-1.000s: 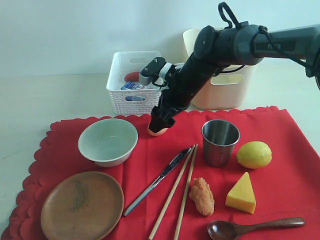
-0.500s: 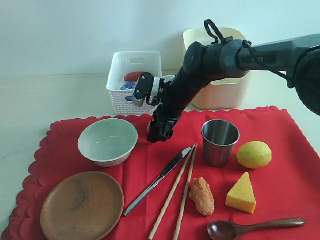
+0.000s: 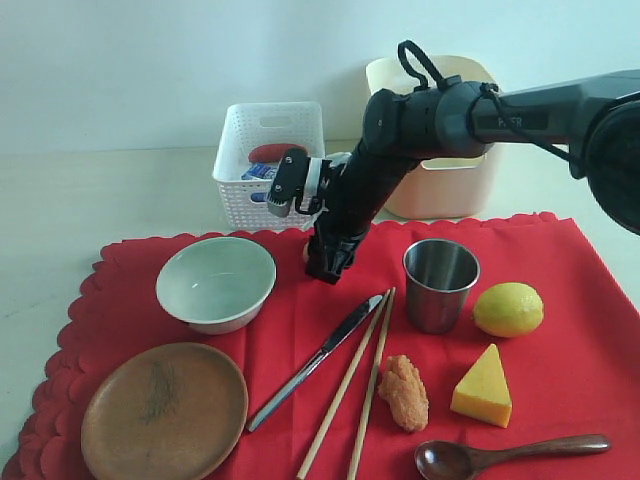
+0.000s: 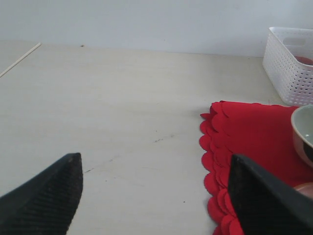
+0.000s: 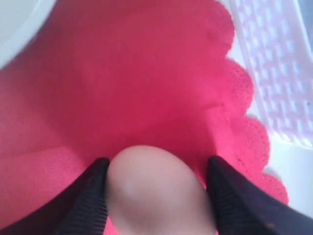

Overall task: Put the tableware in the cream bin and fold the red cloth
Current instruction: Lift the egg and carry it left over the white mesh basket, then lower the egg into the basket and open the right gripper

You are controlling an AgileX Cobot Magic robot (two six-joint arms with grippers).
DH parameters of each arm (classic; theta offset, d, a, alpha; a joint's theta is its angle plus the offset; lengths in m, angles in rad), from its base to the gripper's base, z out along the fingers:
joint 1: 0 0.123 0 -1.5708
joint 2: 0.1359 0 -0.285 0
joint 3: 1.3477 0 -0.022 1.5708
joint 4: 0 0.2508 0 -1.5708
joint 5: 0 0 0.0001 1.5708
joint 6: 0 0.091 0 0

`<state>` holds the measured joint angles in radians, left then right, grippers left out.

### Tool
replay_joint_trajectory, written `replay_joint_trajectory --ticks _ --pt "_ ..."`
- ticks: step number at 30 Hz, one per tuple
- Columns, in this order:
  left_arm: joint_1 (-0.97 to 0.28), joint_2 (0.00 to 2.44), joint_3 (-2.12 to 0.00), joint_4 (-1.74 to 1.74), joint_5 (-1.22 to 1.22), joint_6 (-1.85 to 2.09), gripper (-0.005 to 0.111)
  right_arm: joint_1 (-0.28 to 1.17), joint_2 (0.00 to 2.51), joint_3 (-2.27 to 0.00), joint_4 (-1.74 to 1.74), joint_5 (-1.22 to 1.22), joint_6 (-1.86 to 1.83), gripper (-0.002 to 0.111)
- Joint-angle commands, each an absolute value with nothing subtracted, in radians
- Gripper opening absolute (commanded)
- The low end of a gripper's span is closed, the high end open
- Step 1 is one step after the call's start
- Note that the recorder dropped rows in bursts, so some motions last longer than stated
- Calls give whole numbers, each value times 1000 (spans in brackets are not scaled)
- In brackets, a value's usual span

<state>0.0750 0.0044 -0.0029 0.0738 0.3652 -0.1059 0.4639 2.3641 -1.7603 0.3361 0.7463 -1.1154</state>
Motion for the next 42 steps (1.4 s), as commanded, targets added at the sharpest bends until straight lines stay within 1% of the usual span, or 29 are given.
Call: replay_joint_trajectory --ticks 1,6,11,13,25,28,39,42 --pt "69 0 0 75 354 -108 78 465 2326 -1764 324 815 -1105 0" --pt "69 0 0 75 354 -108 78 465 2231 -1764 378 834 -1105 0" --pt "69 0 0 75 354 -108 78 465 2147 -1771 482 692 -1105 0" --pt "69 0 0 75 354 -108 78 465 2145 -1810 496 676 -1105 0" --pt "69 0 0 75 354 -108 78 453 2374 -2178 496 733 -1072 0" --pt "69 0 0 75 354 -108 78 429 2411 -2201 496 742 -1074 0" --pt "69 0 0 75 354 -108 78 367 2447 -2203 645 791 -1325 0" --pt "69 0 0 75 354 -108 78 331 2460 -2203 763 791 -1416 0"
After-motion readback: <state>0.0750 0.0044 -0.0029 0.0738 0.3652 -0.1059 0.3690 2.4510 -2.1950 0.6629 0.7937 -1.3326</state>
